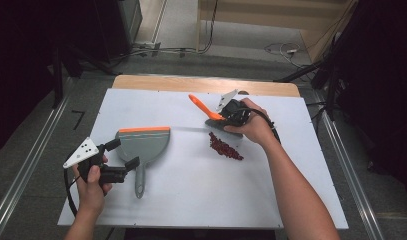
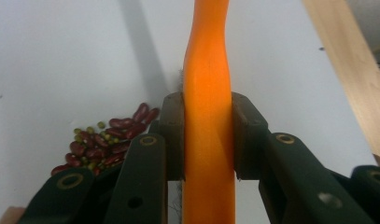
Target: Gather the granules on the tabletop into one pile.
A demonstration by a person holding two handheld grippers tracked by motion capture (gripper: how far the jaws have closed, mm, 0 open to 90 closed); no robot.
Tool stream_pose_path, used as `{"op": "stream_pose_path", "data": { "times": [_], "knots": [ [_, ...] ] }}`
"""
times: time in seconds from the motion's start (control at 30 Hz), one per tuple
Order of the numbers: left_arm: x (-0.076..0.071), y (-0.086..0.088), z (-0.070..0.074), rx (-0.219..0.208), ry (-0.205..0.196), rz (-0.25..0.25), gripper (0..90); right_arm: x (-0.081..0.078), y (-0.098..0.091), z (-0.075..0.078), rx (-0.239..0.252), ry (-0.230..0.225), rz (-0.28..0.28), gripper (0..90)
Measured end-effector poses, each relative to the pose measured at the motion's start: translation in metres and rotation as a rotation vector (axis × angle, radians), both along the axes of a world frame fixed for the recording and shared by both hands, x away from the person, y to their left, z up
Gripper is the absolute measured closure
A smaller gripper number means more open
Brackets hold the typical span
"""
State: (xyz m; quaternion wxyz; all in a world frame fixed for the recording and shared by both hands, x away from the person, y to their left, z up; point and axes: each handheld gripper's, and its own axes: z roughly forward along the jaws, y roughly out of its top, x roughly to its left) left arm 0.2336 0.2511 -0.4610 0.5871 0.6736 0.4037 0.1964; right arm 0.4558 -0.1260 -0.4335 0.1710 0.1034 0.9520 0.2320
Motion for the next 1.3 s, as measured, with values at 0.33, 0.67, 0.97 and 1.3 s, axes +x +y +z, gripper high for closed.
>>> {"op": "stream_pose_path", "data": {
  "times": [0.33, 0.67, 0.97, 1.3],
  "knots": [
    [0.0, -0.001, 0.0, 0.005, 0.002, -0.001, 0.0, -0.018, 0.002, 0.0, -0.03, 0.029, 0.075, 69.1],
    [-0.001, -0.004, 0.001, 0.006, -0.002, -0.007, 0.0, -0.036, -0.002, 0.0, -0.042, 0.049, 0.102, 69.1],
    [-0.001, -0.004, 0.001, 0.008, -0.001, -0.005, 0.0, -0.045, -0.014, 0.017, 0.039, 0.025, 0.007, 68.9],
    [-0.001, -0.005, 0.001, 0.013, -0.001, -0.004, 0.0, -0.058, -0.051, 0.02, 0.087, 0.129, -0.543, 68.9]
  ]
}}
